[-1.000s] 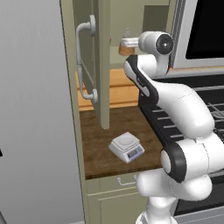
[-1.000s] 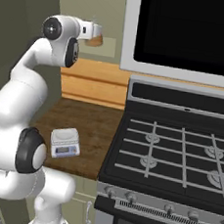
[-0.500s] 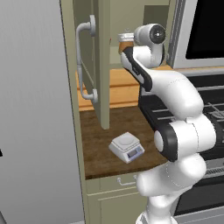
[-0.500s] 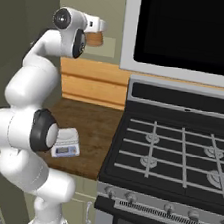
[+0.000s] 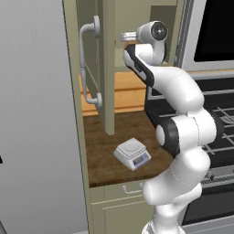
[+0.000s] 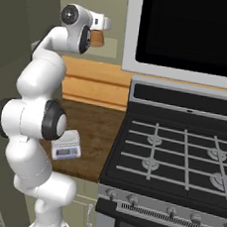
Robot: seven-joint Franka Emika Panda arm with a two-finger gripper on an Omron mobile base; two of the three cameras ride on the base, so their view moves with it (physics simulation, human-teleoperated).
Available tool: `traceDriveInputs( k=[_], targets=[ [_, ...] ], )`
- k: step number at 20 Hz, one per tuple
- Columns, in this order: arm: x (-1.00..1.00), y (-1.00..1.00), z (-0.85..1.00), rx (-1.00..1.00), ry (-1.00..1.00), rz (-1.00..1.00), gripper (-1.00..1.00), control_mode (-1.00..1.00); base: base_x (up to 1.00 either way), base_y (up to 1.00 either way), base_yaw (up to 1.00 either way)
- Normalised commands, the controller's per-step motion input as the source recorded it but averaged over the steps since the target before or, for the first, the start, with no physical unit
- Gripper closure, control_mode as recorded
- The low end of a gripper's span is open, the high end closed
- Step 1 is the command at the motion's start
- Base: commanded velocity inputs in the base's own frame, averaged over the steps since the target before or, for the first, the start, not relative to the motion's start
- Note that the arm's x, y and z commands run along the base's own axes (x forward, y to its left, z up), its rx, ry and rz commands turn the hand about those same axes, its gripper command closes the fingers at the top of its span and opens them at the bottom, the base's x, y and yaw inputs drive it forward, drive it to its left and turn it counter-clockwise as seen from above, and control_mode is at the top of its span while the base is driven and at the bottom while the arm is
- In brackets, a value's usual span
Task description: Pick the honey bottle and place it on the digital scale for weighing, and close the cabinet.
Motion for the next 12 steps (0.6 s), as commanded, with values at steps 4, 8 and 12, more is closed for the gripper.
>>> traceDriveInputs(
  k=[4, 8, 12],
  targets=[
    [0.39, 0.11, 0.0, 0.0, 0.01, 0.0, -1.0, -1.0, 0.0, 0.0, 0.0],
    [0.24, 0.1, -0.06, 0.0, 0.0, 0.0, -1.0, -1.0, 0.0, 0.0, 0.0],
    [0.29, 0.11, -0.21, 0.0, 0.0, 0.0, -1.0, -1.0, 0.0, 0.0, 0.0]
  ],
)
